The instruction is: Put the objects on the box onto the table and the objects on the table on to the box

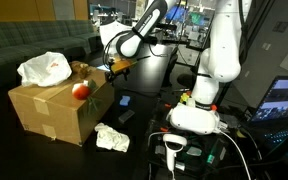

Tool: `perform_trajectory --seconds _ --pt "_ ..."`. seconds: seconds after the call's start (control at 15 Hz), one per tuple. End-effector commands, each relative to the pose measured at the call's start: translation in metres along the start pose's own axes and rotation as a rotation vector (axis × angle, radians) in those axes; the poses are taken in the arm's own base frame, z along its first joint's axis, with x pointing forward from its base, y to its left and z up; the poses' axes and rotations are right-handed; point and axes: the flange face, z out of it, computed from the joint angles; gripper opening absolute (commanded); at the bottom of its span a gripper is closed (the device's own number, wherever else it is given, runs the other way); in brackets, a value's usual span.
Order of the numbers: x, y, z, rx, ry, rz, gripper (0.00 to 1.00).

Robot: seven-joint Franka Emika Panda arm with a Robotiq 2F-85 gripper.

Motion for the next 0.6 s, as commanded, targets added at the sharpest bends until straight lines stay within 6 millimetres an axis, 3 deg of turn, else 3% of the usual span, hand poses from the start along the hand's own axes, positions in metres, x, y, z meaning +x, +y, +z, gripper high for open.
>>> perform_trajectory --seconds 0.0,0.27,0.53 --pt "-0.030 -0.025 -0.002 0.064 -0.032 -0.066 1.00" --pt "-0.067 -0.047 0.012 0.092 -0.021 -0.137 1.00" --pt "-0.106 -0.064 0.040 0.124 0.059 -0.325 1.00"
